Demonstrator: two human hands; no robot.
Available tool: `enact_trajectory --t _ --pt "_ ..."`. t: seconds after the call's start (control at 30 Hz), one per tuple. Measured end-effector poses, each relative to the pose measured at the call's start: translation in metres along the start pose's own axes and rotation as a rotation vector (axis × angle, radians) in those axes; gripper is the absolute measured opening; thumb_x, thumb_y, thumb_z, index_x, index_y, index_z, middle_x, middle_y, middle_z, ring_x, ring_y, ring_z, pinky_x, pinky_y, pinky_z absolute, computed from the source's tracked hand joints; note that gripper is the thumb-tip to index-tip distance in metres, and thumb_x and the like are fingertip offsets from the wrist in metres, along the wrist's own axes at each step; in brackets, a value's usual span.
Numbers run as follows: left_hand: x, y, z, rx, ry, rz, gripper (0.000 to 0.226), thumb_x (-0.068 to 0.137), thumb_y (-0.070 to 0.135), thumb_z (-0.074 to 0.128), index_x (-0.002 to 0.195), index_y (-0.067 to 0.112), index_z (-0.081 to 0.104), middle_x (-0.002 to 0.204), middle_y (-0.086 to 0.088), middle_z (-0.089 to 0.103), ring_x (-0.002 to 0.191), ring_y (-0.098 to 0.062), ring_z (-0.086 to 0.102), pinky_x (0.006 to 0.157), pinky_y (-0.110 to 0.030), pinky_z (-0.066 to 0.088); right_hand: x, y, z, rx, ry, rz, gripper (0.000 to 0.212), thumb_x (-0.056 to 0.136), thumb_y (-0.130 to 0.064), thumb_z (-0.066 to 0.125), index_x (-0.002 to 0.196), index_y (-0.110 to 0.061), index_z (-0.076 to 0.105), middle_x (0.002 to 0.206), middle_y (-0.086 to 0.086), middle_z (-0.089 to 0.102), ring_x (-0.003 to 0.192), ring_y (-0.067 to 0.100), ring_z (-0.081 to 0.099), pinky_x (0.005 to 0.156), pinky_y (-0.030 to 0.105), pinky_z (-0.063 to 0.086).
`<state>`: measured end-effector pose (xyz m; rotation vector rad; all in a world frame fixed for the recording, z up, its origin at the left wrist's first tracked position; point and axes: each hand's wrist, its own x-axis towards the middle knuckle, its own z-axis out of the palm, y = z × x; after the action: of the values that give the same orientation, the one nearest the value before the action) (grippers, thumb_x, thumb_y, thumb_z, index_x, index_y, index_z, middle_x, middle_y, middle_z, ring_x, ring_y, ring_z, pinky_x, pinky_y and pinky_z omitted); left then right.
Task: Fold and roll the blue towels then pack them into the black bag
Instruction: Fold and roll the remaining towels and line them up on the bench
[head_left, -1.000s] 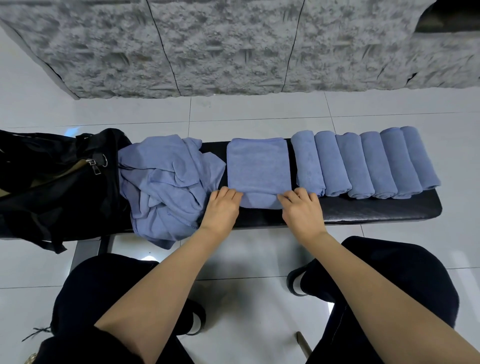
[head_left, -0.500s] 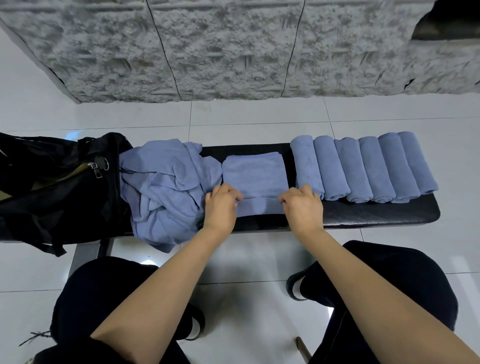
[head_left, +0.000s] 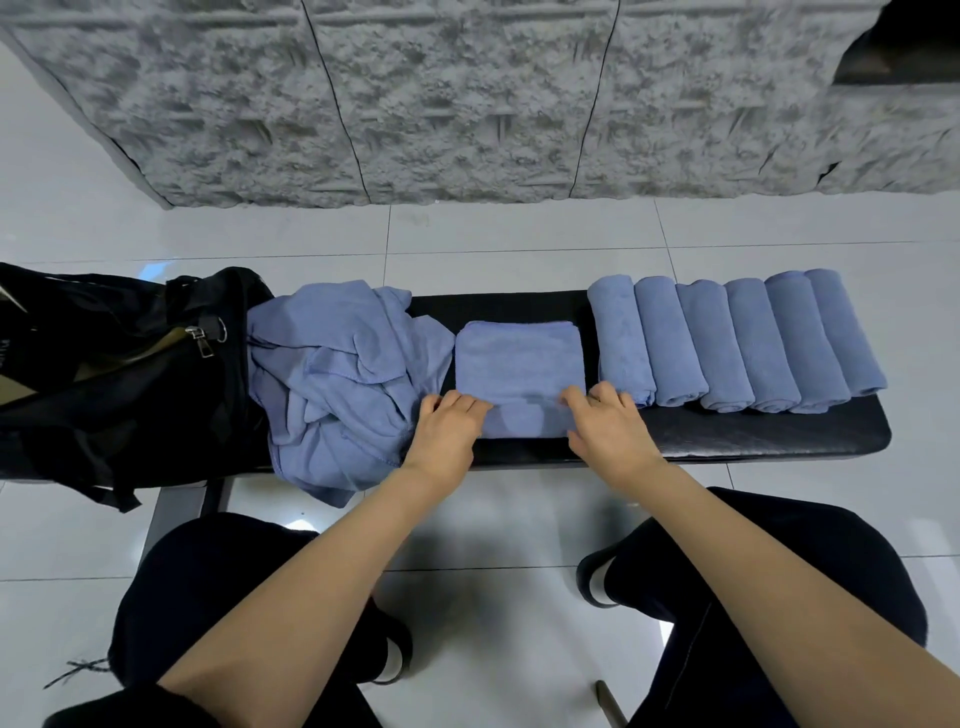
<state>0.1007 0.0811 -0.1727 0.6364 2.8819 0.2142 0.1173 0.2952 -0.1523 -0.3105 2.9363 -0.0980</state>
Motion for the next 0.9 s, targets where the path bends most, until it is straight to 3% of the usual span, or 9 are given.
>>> enact_trajectory --t 0.07,0.17,0.27,0.4,0.5,0.6,0.73,0.83,0.9 --pt "0.004 -0.010 -0.006 -0.127 -0.137 -0.021 0.043 0.093 0.009 0.052 0.134 0.022 0.047 0.126 0.002 0.055 0.120 -0.019 0.043 0.104 -0.032 0.021 -0.005 0.007 -0.006 0.146 -0.127 -0.022 0.028 0.088 -0.017 0.052 0.116 -0.014 0.047 0.089 0.003 0.050 0.104 0.024 0.042 0.081 0.031 0.030" --pt "0.014 -0.018 -0.011 -0.365 -0.280 -0.137 0.033 0.096 0.017 0.048 0.127 0.027 0.048 0.123 0.001 0.057 0.117 -0.022 0.048 0.100 -0.027 0.022 -0.001 0.015 -0.007 0.257 -0.223 0.028 0.026 0.092 -0.021 0.050 0.118 -0.017 0.053 0.106 0.006 0.053 0.108 0.023 0.042 0.085 0.031 0.033" --pt "0.023 -0.012 -0.010 -0.397 -0.038 -0.180 0.032 0.089 0.005 0.052 0.114 0.024 0.052 0.109 0.003 0.060 0.104 -0.021 0.052 0.089 -0.026 0.030 0.008 0.010 -0.002 0.192 0.004 0.107 0.026 0.087 -0.013 0.059 0.112 -0.017 0.061 0.111 -0.001 0.057 0.101 0.023 0.046 0.076 0.032 0.036" --pt "0.013 -0.001 -0.002 -0.111 0.282 0.087 0.035 0.056 -0.013 0.069 0.082 0.010 0.068 0.078 -0.003 0.064 0.074 -0.026 0.059 0.069 -0.030 0.041 0.000 -0.006 0.012 -0.047 0.283 -0.015 0.038 0.043 0.012 0.077 0.070 -0.012 0.063 0.070 0.001 0.060 0.069 0.026 0.054 0.057 0.030 0.032" --pt "-0.001 -0.003 0.014 0.054 0.329 0.190 0.031 0.065 0.013 0.082 0.092 0.010 0.067 0.088 -0.002 0.064 0.079 -0.021 0.059 0.074 -0.028 0.040 -0.012 -0.007 0.027 -0.108 0.325 -0.096 0.022 0.065 -0.007 0.076 0.085 -0.011 0.065 0.087 0.001 0.063 0.081 0.025 0.052 0.062 0.033 0.034" --pt "-0.004 -0.001 0.021 0.118 0.215 0.128 0.059 0.056 0.021 0.087 0.108 0.009 0.063 0.101 -0.003 0.063 0.091 -0.021 0.059 0.083 -0.032 0.044 -0.012 -0.007 0.028 -0.180 0.257 -0.088 0.042 0.063 -0.007 0.075 0.103 -0.007 0.064 0.104 0.004 0.063 0.090 0.026 0.055 0.067 0.034 0.039" --pt "0.012 0.003 0.004 0.011 0.156 0.038 0.055 0.051 0.004 0.086 0.101 0.014 0.066 0.094 0.001 0.064 0.088 -0.020 0.058 0.078 -0.031 0.045 0.002 -0.009 0.019 -0.118 0.147 0.024 0.051 0.043 0.007 0.077 0.090 -0.010 0.066 0.091 0.003 0.063 0.080 0.026 0.057 0.063 0.034 0.043" --pt "0.019 -0.007 -0.015 -0.082 -0.064 0.041 0.038 0.085 0.018 0.066 0.122 0.017 0.058 0.121 0.001 0.059 0.116 -0.022 0.049 0.097 -0.035 0.032 0.006 -0.002 0.005 -0.008 -0.041 0.013 0.044 0.072 -0.007 0.070 0.115 -0.014 0.061 0.110 0.001 0.061 0.103 0.026 0.050 0.084 0.038 0.039" --pt "0.021 -0.016 -0.023 -0.186 -0.249 0.004 0.031 0.091 0.023 0.057 0.122 0.019 0.058 0.117 0.000 0.060 0.113 -0.020 0.049 0.102 -0.036 0.030 0.003 0.005 -0.005 0.189 -0.246 0.005 0.039 0.090 -0.020 0.056 0.128 -0.018 0.051 0.120 0.003 0.054 0.113 0.024 0.043 0.093 0.037 0.035"
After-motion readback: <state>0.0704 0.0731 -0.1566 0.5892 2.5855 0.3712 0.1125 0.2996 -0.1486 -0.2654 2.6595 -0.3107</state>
